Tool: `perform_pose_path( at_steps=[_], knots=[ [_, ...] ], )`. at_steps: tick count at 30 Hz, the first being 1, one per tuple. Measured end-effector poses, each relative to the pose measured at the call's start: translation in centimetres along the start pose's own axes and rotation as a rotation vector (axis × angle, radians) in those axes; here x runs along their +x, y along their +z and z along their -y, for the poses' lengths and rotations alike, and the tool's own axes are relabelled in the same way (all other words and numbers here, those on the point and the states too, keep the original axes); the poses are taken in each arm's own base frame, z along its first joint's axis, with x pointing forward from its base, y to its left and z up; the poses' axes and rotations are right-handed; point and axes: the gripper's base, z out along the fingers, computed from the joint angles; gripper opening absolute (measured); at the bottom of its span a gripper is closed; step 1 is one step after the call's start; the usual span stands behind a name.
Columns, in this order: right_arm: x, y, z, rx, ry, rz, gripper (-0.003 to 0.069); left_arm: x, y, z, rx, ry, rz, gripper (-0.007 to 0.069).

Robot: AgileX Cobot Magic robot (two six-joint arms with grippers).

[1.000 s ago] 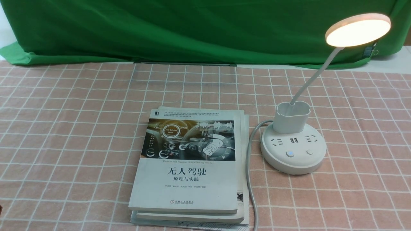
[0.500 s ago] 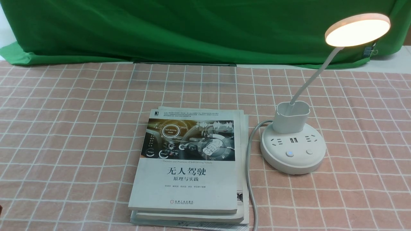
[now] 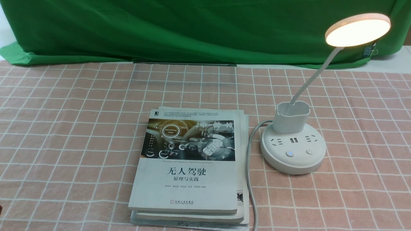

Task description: Turn on the table lamp on the pink coffee tablecloth with your hand.

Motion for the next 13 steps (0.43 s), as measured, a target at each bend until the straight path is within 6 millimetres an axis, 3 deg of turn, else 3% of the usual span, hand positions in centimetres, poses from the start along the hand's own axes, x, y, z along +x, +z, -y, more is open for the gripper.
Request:
perform_pose_path(
  at_steps=[13],
  knots=[
    [0.00, 0.00, 0.00, 0.000, 0.001, 0.000, 0.0218, 0.00, 0.00, 0.00, 0.000, 0.000, 0.000, 0.0019]
  ],
)
